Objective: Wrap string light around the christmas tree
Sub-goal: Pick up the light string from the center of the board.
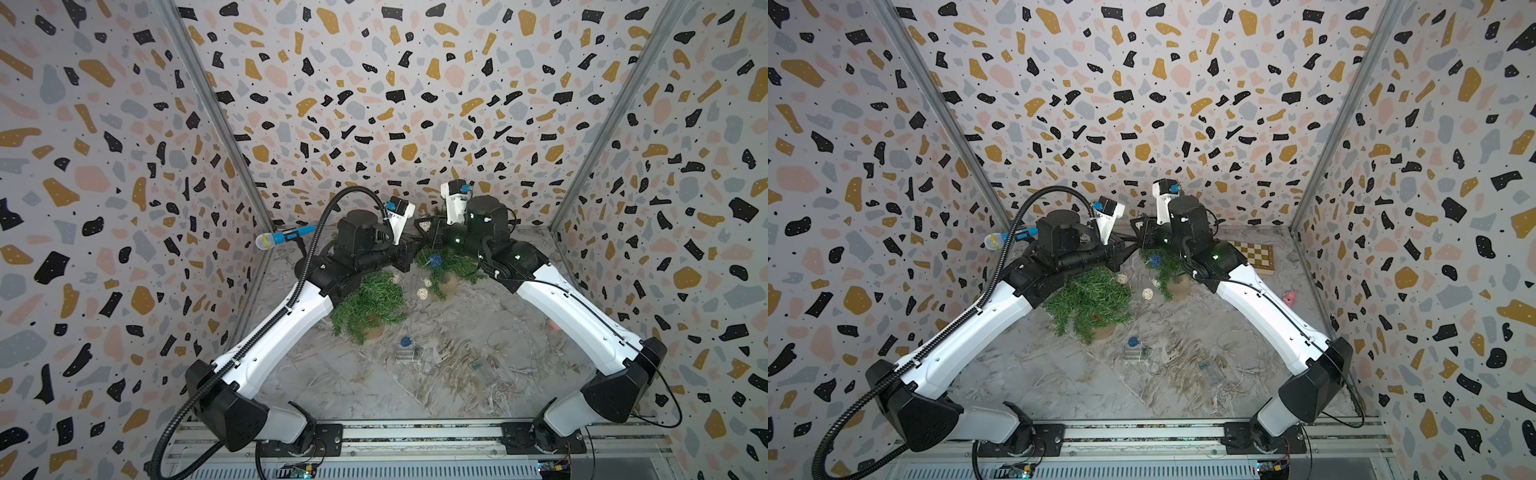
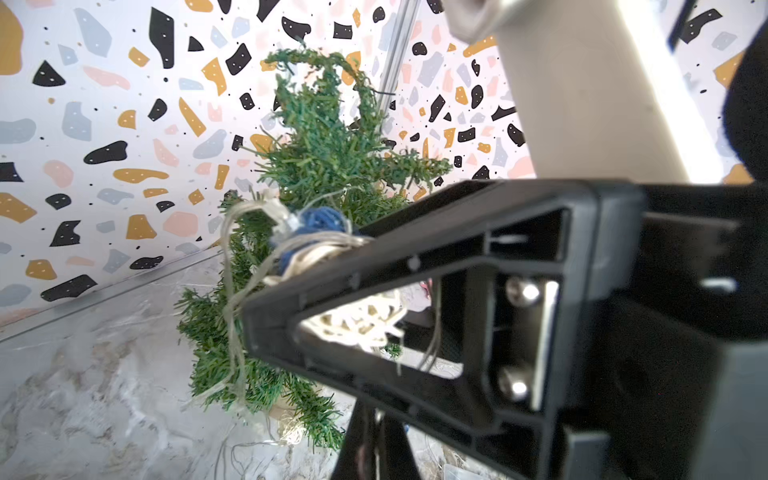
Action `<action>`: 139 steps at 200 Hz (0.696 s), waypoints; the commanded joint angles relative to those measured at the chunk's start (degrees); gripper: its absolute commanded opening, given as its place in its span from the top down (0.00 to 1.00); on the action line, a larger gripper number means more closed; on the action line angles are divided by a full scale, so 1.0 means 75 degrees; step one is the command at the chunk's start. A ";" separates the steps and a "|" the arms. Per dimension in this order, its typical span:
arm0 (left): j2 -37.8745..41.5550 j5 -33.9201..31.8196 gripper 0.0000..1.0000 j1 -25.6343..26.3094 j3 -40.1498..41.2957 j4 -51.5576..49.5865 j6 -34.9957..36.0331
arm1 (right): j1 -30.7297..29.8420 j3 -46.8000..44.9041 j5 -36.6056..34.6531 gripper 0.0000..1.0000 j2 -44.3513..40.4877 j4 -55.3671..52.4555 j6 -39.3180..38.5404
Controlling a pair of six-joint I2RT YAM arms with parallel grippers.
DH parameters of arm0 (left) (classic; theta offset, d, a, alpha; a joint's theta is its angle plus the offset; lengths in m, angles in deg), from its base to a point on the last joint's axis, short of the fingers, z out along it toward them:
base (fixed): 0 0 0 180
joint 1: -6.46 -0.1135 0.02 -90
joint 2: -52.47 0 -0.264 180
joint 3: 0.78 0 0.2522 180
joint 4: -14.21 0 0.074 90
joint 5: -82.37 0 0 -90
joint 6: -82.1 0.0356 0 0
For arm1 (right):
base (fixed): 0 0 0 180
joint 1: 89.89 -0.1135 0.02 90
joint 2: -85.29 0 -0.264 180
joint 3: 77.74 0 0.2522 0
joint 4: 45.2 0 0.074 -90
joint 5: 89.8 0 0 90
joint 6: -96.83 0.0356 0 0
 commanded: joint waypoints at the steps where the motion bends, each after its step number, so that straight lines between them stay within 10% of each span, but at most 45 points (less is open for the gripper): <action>1: 0.0059 0.0196 1.00 -0.0067 -0.0367 0.0119 -0.0225 | -0.0010 0.0162 0.0138 0.73 -0.0103 -0.0002 -0.0029; 139: -0.0868 0.0337 1.00 -0.0701 -0.2481 -0.1595 -0.0212 | 0.0121 0.0636 0.0161 0.48 0.0175 -0.0479 -0.0541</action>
